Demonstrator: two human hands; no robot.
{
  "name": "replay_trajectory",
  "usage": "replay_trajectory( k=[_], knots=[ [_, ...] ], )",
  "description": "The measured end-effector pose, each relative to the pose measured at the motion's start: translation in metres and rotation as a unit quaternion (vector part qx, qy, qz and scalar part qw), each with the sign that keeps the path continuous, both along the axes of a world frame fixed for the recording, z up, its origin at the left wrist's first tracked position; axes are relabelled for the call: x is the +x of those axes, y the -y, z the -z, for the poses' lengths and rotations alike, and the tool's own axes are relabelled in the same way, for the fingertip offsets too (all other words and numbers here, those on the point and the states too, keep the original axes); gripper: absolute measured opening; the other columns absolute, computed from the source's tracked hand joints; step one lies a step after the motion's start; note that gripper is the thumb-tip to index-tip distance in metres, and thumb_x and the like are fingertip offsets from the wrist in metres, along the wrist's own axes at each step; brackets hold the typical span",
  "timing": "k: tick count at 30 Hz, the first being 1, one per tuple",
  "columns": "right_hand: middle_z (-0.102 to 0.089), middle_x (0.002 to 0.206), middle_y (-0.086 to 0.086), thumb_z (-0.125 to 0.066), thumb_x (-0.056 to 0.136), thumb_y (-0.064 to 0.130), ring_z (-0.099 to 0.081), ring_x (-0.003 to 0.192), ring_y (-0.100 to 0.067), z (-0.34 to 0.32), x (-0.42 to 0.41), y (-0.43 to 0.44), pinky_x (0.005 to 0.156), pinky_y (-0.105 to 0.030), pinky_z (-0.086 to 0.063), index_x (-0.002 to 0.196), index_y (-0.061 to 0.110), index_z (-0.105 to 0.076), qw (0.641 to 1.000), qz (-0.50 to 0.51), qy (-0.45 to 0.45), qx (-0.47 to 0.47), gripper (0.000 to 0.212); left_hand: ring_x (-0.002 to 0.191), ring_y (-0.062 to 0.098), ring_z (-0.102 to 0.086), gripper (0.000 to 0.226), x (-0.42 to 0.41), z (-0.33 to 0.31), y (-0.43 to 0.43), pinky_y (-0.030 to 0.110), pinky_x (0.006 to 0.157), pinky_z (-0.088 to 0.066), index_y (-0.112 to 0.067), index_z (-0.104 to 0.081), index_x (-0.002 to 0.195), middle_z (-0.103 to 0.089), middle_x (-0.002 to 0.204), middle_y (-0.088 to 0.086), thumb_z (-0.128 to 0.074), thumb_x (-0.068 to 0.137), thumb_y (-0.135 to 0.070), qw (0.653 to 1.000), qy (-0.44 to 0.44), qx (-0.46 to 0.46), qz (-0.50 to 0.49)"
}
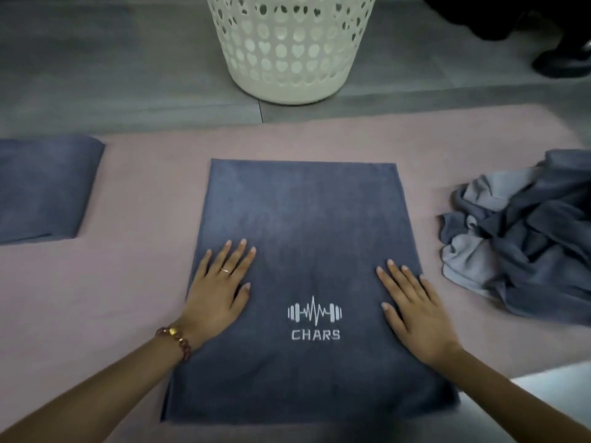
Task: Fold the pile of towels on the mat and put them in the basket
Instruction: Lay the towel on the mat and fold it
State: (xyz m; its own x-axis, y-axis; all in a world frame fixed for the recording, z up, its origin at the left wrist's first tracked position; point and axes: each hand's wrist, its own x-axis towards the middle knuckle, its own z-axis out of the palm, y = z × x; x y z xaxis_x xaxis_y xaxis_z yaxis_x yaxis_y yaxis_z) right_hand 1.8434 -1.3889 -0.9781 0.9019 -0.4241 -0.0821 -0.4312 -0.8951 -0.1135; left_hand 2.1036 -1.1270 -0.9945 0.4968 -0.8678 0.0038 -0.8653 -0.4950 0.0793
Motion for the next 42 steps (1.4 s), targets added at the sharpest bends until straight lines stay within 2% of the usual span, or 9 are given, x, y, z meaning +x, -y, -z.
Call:
replay_trajectory(
  k=[4, 9, 16, 22, 28, 31, 34, 38, 42],
  knots=[
    [-0.015, 0.157, 0.003, -0.029, 0.088, 0.056, -0.02, 0.142, -0.019, -0.011, -0.028, 0.001, 0.115, -0.035, -0.015, 0.149, 0.026, -0.018, 0.991, 0.1, -0.002, 0.091, 0.068, 0.142, 0.032, -0.017, 0.06, -0.013, -0.008, -0.024, 0.047, 0.113, -0.01, -0.02, -0.027, 0.147, -0.02, 0.155, 0.011, -0.027, 0.094, -0.049, 0.994, -0.074, -0.014, -0.076],
    [-0.054, 0.122, -0.022, -0.068, 0.077, 0.009, -0.051, 0.115, -0.037, -0.03, 0.015, 0.013, 0.096, -0.04, -0.04, 0.128, 0.001, -0.044, 0.913, 0.301, 0.146, 0.233, 0.057, 0.129, 0.04, -0.029, 0.072, -0.011, -0.041, -0.003, 0.038, 0.108, -0.02, -0.005, -0.037, 0.136, -0.033, 0.138, 0.026, -0.074, 0.077, -0.022, 0.908, -0.22, -0.131, -0.331],
    [-0.055, 0.118, -0.022, -0.073, 0.076, 0.007, -0.055, 0.111, -0.036, -0.042, 0.047, 0.03, 0.09, -0.037, -0.042, 0.126, -0.001, -0.039, 0.86, 0.379, 0.152, 0.307, 0.061, 0.084, 0.023, -0.048, 0.048, 0.021, -0.06, -0.003, 0.021, 0.064, -0.041, -0.019, -0.043, 0.1, -0.05, 0.088, 0.006, -0.07, 0.071, 0.009, 0.842, -0.396, -0.215, -0.296],
    [-0.055, 0.103, -0.018, -0.052, 0.079, -0.02, -0.053, 0.071, -0.019, -0.042, 0.046, 0.046, 0.054, -0.009, -0.046, 0.126, 0.011, -0.045, 0.852, 0.287, 0.198, 0.39, 0.057, 0.07, 0.019, -0.046, 0.031, 0.036, -0.055, -0.014, 0.015, 0.059, -0.039, -0.017, -0.063, 0.094, -0.048, 0.08, 0.007, -0.062, 0.08, 0.01, 0.839, -0.397, -0.258, -0.268],
    [-0.057, 0.12, -0.009, -0.043, 0.086, -0.016, -0.056, 0.107, -0.025, -0.062, 0.049, 0.058, 0.073, -0.018, -0.053, 0.126, 0.01, -0.057, 0.756, 0.327, 0.142, 0.549, 0.05, 0.058, -0.002, -0.057, 0.036, 0.043, -0.069, -0.009, 0.001, 0.06, -0.045, -0.001, -0.059, 0.12, -0.059, 0.086, 0.002, -0.056, 0.085, 0.009, 0.798, -0.474, -0.232, -0.292],
    [-0.058, 0.122, -0.01, -0.041, 0.084, -0.017, -0.055, 0.112, -0.029, -0.076, 0.053, 0.066, 0.08, -0.024, -0.053, 0.12, 0.014, -0.061, 0.748, 0.314, 0.163, 0.561, 0.052, 0.06, -0.012, -0.06, 0.033, 0.046, -0.083, -0.006, 0.001, 0.063, -0.045, 0.0, -0.06, 0.117, -0.062, 0.101, 0.008, -0.055, 0.086, 0.01, 0.784, -0.469, -0.285, -0.29],
    [-0.058, 0.124, -0.007, -0.039, 0.081, -0.018, -0.053, 0.114, -0.025, -0.106, 0.071, 0.084, 0.091, -0.025, -0.049, 0.112, 0.021, -0.065, 0.755, 0.307, 0.252, 0.522, 0.055, 0.065, -0.016, -0.059, 0.032, 0.061, -0.118, 0.007, 0.0, 0.065, -0.043, -0.001, -0.06, 0.116, -0.062, 0.104, 0.005, -0.054, 0.087, 0.01, 0.762, -0.453, -0.373, -0.274],
    [-0.059, 0.115, -0.005, -0.041, 0.08, -0.018, -0.05, 0.107, -0.016, -0.18, 0.098, 0.099, 0.073, -0.007, -0.045, 0.12, 0.015, -0.059, 0.738, 0.275, 0.404, 0.465, 0.055, 0.067, -0.011, -0.054, 0.031, 0.091, -0.188, 0.031, -0.001, 0.062, -0.04, -0.004, -0.059, 0.118, -0.061, 0.095, -0.002, -0.052, 0.09, 0.004, 0.735, -0.429, -0.467, -0.238],
    [-0.063, 0.109, -0.008, -0.042, 0.084, -0.011, -0.053, 0.106, -0.016, -0.238, 0.097, 0.099, 0.096, -0.023, -0.041, 0.106, 0.019, -0.066, 0.7, 0.234, 0.502, 0.45, 0.045, 0.061, -0.005, -0.05, 0.024, 0.1, -0.243, 0.041, 0.005, 0.062, -0.038, -0.017, -0.066, 0.091, -0.064, 0.065, -0.02, -0.051, 0.091, 0.001, 0.697, -0.424, -0.544, -0.196]
  ],
)
